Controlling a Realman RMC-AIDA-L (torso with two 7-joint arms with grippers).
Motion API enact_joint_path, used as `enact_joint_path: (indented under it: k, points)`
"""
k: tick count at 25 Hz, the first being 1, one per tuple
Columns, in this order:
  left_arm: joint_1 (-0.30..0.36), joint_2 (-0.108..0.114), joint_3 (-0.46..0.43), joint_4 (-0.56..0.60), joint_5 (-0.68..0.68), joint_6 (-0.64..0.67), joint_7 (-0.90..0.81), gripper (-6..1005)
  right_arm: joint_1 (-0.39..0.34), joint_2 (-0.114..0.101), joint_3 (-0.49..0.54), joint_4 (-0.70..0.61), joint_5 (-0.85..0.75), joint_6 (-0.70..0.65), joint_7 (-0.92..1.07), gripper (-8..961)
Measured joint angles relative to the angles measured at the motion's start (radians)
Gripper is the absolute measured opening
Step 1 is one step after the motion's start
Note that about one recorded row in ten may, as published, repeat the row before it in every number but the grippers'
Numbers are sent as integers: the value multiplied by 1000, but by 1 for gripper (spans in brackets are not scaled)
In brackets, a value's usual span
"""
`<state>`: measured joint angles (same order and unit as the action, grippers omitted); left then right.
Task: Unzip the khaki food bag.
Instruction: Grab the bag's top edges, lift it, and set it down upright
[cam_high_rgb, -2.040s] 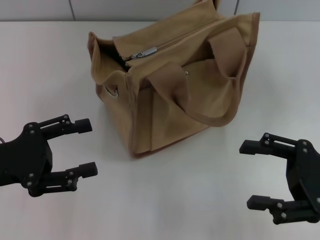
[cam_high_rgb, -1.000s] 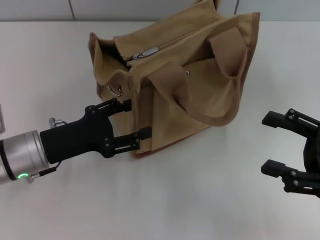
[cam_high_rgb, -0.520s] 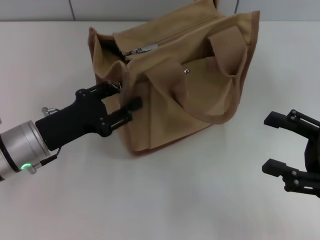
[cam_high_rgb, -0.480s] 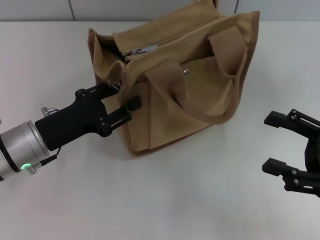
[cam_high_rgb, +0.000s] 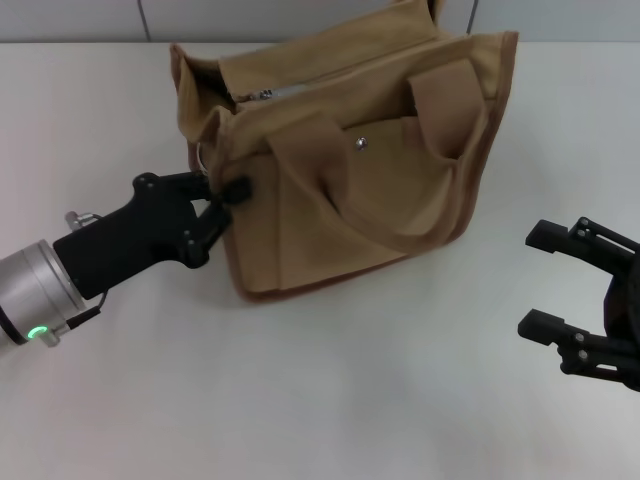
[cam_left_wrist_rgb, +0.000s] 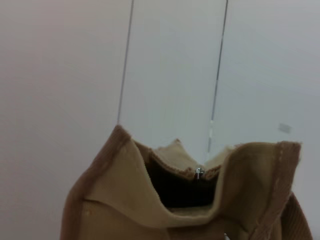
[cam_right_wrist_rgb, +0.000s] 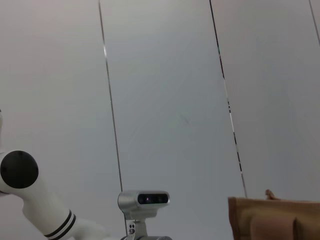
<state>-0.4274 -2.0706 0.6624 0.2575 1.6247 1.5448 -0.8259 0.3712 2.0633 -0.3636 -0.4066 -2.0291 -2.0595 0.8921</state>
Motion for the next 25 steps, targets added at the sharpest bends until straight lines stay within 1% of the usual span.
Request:
enact_joint_path:
  k: [2,5,9,12,13,14,15,16,17,18,19,20,21,22,23,24,25]
  points:
    - [6,1,-16,5,-7,5,5,222,0,0,0,8,0,8,-1,833]
    - [13,4,-41,27,-15,20,10,153,0,0,1,14,1,19,-1,833]
    - [18,6,-94,100,-21,46,5,61,1,1,3,18,3,28,-1,833]
    - [6,7,-142,168,-29,75,-20,60,2,1,10,29,17,43,-2,833]
    - [-8,9,-171,213,-46,119,-41,60,2,1,15,42,32,56,-2,832]
    - [-8,9,-171,213,-46,119,-41,59,2,1,15,42,32,56,-2,832]
    - [-25,11,-175,250,-68,191,-52,59,1,1,21,49,40,61,-2,832]
    - [-25,11,-175,250,-68,191,-52,59,1,1,28,55,45,64,-2,832]
    - [-34,13,-174,262,-75,227,-53,60,0,2,43,65,50,65,-2,832]
    - [-54,12,-156,273,-76,305,-44,60,-3,4,96,90,56,64,-2,832]
    - [-54,12,-156,273,-76,305,-44,60,-3,4,96,90,56,64,-2,832]
    - [-69,10,-98,273,-73,341,-26,61,-8,7,137,102,57,63,-2,832]
    - [-69,10,-98,273,-73,341,-26,61,-12,10,170,110,58,63,-2,832]
    - [-74,7,-56,268,-73,340,-16,61,-17,13,205,117,58,65,-3,832]
    - [-84,2,47,241,-74,321,25,62,-27,18,267,127,58,73,-13,832]
    - [-84,2,47,241,-74,321,25,62,-27,18,267,127,58,73,-13,832]
    - [-98,0,130,197,-78,289,73,62,-32,19,285,135,58,78,-25,832]
